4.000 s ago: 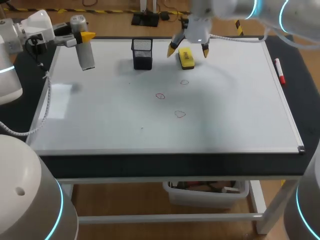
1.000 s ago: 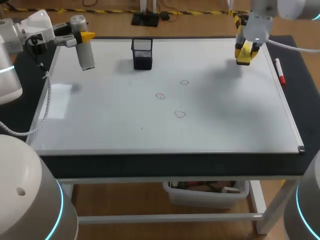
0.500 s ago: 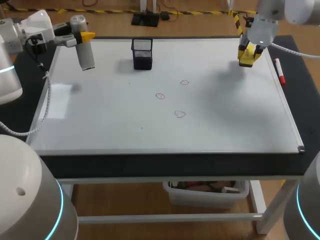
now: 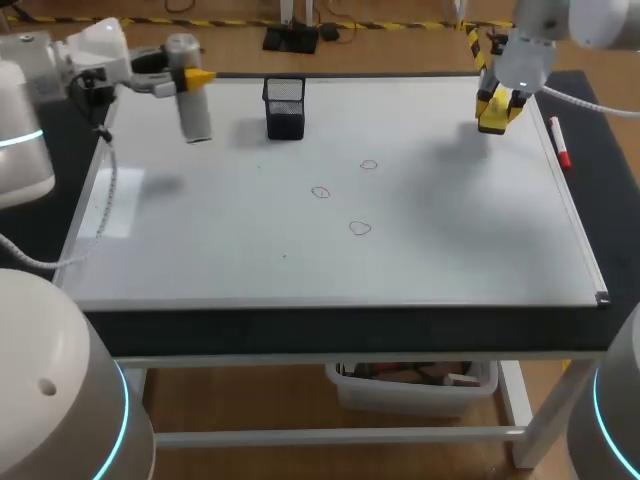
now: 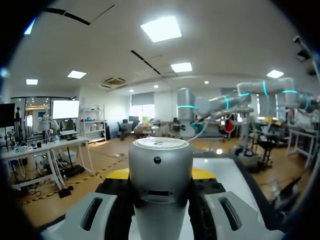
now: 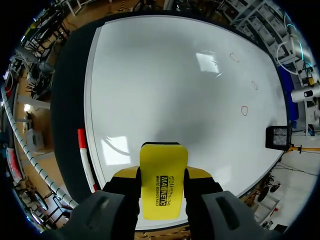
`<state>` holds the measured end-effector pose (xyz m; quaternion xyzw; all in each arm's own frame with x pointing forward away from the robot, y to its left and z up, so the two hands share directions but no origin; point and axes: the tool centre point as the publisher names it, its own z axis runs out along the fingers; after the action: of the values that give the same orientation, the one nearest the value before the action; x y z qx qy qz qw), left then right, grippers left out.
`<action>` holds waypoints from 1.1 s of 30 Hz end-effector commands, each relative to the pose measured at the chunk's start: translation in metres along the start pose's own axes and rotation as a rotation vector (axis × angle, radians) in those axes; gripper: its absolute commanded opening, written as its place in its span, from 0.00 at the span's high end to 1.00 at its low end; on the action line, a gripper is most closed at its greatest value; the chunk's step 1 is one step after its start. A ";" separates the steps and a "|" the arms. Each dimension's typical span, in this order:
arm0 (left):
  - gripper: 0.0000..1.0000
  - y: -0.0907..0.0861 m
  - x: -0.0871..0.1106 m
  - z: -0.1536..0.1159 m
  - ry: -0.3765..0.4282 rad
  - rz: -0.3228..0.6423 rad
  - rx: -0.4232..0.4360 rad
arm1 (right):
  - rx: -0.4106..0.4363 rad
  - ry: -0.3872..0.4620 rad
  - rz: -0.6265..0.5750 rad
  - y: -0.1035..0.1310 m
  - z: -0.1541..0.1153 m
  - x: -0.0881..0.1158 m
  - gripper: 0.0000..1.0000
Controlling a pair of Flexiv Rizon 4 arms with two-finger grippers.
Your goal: Pick up the inspection probe, press it on each red-marked spot on the whiteboard one by one, put down the probe, pick up the eraser, and wipe off all the red marks.
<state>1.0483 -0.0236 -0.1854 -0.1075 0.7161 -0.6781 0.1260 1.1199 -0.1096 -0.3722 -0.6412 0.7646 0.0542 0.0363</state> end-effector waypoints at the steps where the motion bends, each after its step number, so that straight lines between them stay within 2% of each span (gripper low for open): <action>1: 1.00 -0.001 0.012 0.027 0.031 0.010 0.027 | 0.000 0.003 -0.003 0.000 -0.001 0.000 1.00; 5: 1.00 -0.003 0.028 0.050 0.081 0.004 0.076 | 0.000 0.003 -0.003 0.000 -0.001 0.000 1.00; 7: 1.00 -0.004 0.036 0.065 0.115 0.013 0.055 | 0.000 0.003 -0.003 0.000 -0.001 0.000 1.00; 17: 1.00 -0.003 0.061 0.119 0.173 -0.004 0.109 | 0.000 0.003 -0.003 0.000 -0.001 0.000 1.00; 33: 1.00 0.007 0.069 0.188 0.241 -0.010 0.119 | 0.000 0.003 -0.003 0.000 -0.001 0.000 1.00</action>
<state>1.0312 -0.2090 -0.1988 -0.0276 0.6860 -0.7255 0.0481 1.1199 -0.1095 -0.3722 -0.6413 0.7646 0.0541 0.0363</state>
